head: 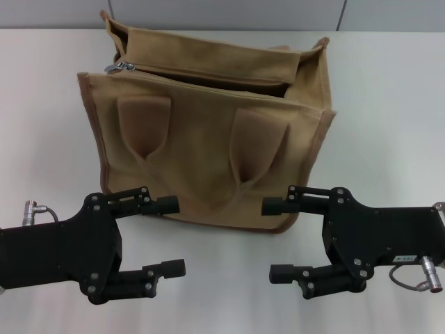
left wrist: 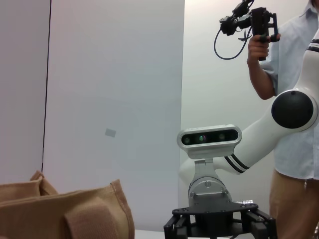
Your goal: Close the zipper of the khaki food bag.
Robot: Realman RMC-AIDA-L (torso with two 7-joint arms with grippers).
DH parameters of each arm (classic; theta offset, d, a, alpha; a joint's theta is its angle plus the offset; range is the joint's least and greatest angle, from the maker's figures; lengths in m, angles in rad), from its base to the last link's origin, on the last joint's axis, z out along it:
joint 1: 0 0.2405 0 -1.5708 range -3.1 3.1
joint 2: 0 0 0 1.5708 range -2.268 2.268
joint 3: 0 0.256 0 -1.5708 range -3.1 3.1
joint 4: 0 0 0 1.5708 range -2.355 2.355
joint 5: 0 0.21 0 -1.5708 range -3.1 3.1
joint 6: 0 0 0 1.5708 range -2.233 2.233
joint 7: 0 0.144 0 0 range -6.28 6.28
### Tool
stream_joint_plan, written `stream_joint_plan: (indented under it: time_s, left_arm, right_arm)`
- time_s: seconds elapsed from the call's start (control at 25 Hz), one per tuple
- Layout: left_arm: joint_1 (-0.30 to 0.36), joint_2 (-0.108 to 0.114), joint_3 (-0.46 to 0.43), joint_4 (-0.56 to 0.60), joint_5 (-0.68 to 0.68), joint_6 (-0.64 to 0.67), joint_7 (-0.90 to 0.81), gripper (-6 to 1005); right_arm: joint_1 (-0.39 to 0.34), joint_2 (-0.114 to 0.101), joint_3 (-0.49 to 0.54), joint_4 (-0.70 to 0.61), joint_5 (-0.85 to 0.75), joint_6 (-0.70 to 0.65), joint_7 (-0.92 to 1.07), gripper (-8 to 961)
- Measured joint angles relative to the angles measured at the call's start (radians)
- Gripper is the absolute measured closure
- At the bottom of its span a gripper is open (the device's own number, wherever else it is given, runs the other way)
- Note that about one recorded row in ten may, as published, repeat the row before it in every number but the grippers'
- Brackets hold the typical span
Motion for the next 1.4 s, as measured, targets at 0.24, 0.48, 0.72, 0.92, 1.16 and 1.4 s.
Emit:
stream_joint_plan:
  time_s: [0.24,0.48,0.72,0.92,1.16,1.4]
  left_arm:
    - [-0.003,-0.003,0.000,0.000,0.000,-0.006,0.002,273]
    - [-0.011,-0.007,-0.035,-0.009,-0.002,-0.013,0.007,273]
    - [-0.003,-0.003,-0.311,-0.129,-0.028,-0.035,0.099,273]
    - [0.014,-0.008,-0.603,-0.197,-0.055,-0.089,0.137,273]
    - [0.012,-0.006,-0.568,-0.198,-0.045,-0.214,0.152,274]
    - [-0.027,-0.009,-0.463,-0.196,-0.044,-0.311,0.163,274]
  right_arm:
    - [0.007,0.000,0.000,0.029,0.004,0.006,-0.031,127]
    - [0.009,0.001,0.010,0.036,0.005,0.009,-0.036,127]
    - [0.023,0.002,0.003,0.101,0.032,0.009,-0.081,128]
    - [0.029,0.003,0.008,0.143,0.035,0.009,-0.114,128]
    - [0.035,0.003,0.012,0.170,0.036,0.003,-0.138,127]
    - [0.034,0.003,0.014,0.173,0.036,0.007,-0.140,127]
